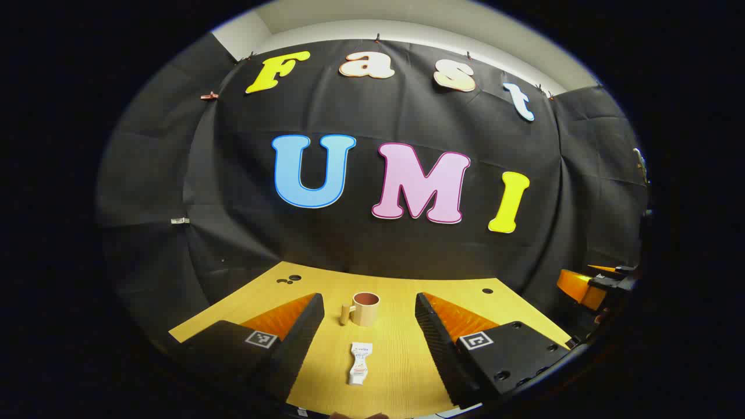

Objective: Put the toothbrush and toothpaste on the desktop into the cup, then pick up the cup and place it on the coaster on the desktop.

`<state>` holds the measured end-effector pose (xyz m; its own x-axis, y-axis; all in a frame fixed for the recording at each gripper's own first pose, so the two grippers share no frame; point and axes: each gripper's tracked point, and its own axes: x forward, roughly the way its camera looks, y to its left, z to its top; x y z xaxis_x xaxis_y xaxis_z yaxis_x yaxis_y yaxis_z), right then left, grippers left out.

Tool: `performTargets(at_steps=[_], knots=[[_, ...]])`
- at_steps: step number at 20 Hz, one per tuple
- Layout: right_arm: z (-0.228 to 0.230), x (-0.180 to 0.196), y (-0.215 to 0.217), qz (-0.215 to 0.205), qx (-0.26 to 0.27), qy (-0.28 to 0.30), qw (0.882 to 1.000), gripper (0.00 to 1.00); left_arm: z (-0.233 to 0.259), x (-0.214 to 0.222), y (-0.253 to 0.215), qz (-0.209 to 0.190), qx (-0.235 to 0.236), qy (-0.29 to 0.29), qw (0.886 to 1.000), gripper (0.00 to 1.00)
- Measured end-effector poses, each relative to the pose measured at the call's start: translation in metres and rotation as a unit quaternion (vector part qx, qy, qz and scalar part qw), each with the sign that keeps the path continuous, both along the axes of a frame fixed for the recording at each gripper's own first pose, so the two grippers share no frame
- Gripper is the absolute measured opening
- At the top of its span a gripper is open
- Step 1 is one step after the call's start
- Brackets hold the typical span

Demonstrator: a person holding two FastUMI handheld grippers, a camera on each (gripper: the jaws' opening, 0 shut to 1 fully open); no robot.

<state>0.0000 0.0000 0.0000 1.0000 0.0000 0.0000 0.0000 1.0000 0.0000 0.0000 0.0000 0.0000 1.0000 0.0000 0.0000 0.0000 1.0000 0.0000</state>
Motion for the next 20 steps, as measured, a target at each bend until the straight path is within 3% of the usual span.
performTargets(at_steps=[4,20], knots=[[-0.006,0.013,0.007,0.024,-0.004,0.007,1.000,0.97,-0.005,0.011,-0.010,-0.006,0.024,0.004,1.000,0.98],[-0.032,0.058,-0.002,0.043,0.023,0.054,0.997,0.97,-0.044,0.046,-0.009,0.023,0.025,0.081,0.996,0.98]])
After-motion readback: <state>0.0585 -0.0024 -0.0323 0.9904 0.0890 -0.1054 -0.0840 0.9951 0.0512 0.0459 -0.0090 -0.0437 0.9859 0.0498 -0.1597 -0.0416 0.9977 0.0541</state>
